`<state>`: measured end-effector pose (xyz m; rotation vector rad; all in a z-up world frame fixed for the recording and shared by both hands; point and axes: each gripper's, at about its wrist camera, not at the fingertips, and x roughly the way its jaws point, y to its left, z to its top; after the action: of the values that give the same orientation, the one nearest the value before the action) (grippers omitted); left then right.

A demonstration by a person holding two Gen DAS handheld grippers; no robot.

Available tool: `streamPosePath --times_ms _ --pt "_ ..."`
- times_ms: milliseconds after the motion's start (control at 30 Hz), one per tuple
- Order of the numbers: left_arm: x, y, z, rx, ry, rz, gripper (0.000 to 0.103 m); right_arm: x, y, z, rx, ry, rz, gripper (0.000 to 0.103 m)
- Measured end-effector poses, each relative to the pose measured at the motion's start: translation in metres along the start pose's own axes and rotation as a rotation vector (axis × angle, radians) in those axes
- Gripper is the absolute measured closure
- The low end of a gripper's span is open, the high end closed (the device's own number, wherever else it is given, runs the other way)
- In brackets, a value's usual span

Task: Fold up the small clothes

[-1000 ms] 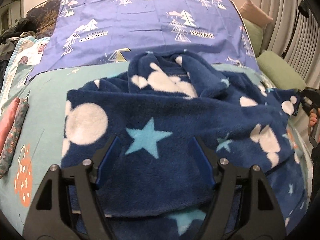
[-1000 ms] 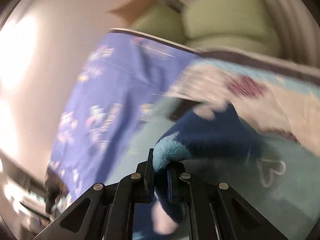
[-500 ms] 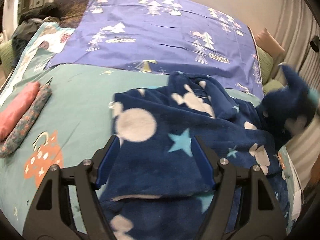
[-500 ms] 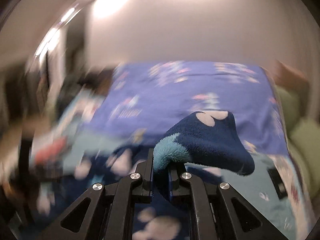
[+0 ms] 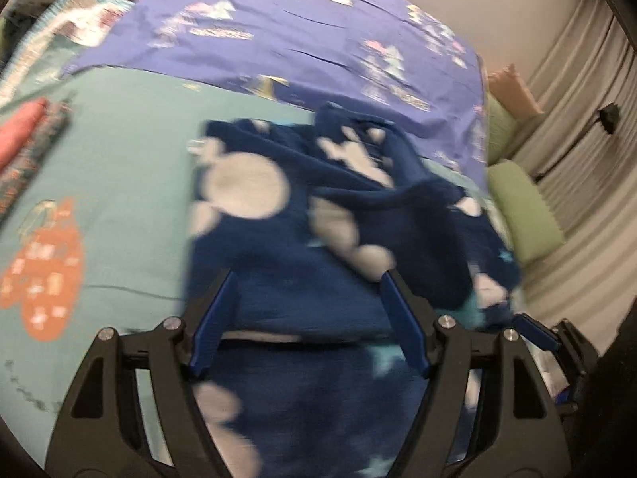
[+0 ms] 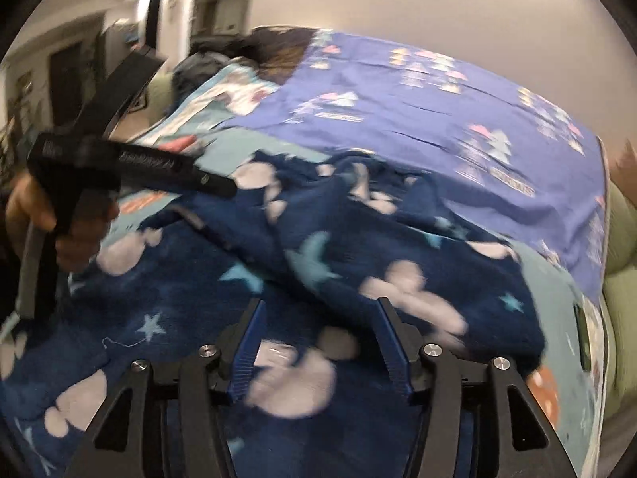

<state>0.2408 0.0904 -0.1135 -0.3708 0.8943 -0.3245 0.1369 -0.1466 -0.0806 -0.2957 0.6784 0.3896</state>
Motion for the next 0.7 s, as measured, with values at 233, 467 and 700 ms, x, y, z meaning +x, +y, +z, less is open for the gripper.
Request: streamPosePath --times_ms 233,467,700 --pt "0.001 -0.014 -0.005 -0.009 -0.003 -0.025 0.025 0.006 -0.051 0.012 0.338 -0.009 0.209 0.043" --pt "-0.032 0.02 -0.007 -0.049 -0.071 0.078 0.025 0.113 -0.078 0.027 0.852 0.125 0.657 0.05" --pt "-0.05 0.056 -0.001 -0.142 -0.112 0.095 0.024 0.083 0.011 0.051 0.446 0.092 0.897 0.049"
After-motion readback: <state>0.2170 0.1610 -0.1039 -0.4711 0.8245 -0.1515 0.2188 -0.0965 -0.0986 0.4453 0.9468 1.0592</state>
